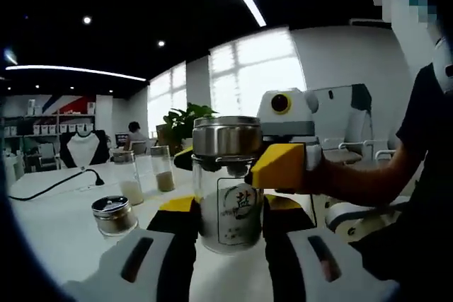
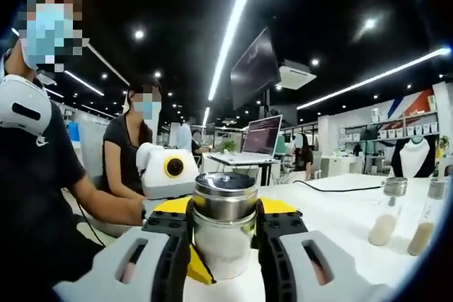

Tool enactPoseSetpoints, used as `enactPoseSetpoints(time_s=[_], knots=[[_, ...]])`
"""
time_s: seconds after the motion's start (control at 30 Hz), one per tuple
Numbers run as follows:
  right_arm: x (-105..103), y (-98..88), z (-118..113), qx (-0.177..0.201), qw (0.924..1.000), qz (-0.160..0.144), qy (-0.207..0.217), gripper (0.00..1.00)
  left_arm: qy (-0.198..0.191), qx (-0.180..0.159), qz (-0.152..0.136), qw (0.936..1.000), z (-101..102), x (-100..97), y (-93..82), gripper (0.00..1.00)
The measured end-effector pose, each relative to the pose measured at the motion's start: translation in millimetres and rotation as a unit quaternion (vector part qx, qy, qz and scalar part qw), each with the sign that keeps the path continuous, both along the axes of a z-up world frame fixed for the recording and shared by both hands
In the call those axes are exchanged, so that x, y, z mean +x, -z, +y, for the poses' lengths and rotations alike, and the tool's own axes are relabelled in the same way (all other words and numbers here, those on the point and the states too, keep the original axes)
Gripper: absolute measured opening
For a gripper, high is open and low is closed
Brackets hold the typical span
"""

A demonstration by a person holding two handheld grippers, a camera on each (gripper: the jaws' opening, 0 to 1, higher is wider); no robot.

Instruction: Rotate the seasoning bottle until the label or dispensing opening points toward the visible target arrow and the bottle remains upright within the marked orientation range

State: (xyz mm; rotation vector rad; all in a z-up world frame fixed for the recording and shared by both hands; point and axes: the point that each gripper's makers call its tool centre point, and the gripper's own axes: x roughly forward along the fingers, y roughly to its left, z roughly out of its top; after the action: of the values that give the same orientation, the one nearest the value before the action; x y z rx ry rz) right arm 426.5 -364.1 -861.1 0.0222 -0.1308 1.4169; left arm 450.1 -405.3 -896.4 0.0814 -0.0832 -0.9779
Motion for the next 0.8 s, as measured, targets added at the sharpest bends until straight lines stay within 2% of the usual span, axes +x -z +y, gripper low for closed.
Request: enactPoseSetpoints(time_s=[0.07, 0.2, 0.27, 0.33, 0.43, 0.5, 0.57, 0.6, 0.7, 0.8], knots=[[7.1, 1.2, -0.5, 0.003, 0.9998, 0.006, 0.018, 0.33, -0.032, 0.008, -0.008, 0.9994, 4.5, 6.2, 1.0, 0.37], [13.5, 1.6, 1.4, 0.01, 0.999, 0.019, 0.04, 0.33, -0.068, 0.009, -0.02, 0.9974, 9.3, 10.9, -0.1, 0.37], [16.6, 0.7, 2.0, 0.01, 0.9981, 0.024, 0.055, 0.33, -0.097, 0.016, -0.041, 0.9943, 13.8, 14.8, -3.3, 0.37], [20.7, 0.8, 1.9, -0.001, 0.9967, 0.014, 0.08, 0.33, -0.127, 0.033, -0.059, 0.9896, 18.3, 18.8, -3.2, 0.37], [23.6, 1.9, 3.7, -0.011, 0.9944, 0.015, 0.104, 0.33, -0.14, 0.027, -0.052, 0.9884, 19.7, 20.6, -0.6, 0.37], [26.9, 2.6, 4.7, -0.003, 0.9922, 0.033, 0.12, 0.33, -0.15, 0.018, -0.049, 0.9874, 21.7, 22.1, 0.0, 0.37], [32.7, 4.1, 6.9, 0.021, 0.9873, 0.075, 0.138, 0.33, -0.173, 0.031, -0.058, 0.9826, 24.5, 25.2, 3.6, 0.37], [34.8, 4.9, 7.3, 0.031, 0.9856, 0.085, 0.143, 0.33, -0.175, 0.037, -0.058, 0.9822, 23.8, 26.0, 6.1, 0.37], [36.0, 10.4, 6.1, 0.015, 0.9864, 0.082, 0.142, 0.33, -0.158, 0.038, -0.04, 0.986, 24.0, 27.7, 11.1, 0.37], [36.6, 9.8, 2.9, 0.008, 0.9869, 0.084, 0.137, 0.32, -0.14, 0.045, -0.048, 0.9879, 20.9, 27.4, 11.1, 0.37]])
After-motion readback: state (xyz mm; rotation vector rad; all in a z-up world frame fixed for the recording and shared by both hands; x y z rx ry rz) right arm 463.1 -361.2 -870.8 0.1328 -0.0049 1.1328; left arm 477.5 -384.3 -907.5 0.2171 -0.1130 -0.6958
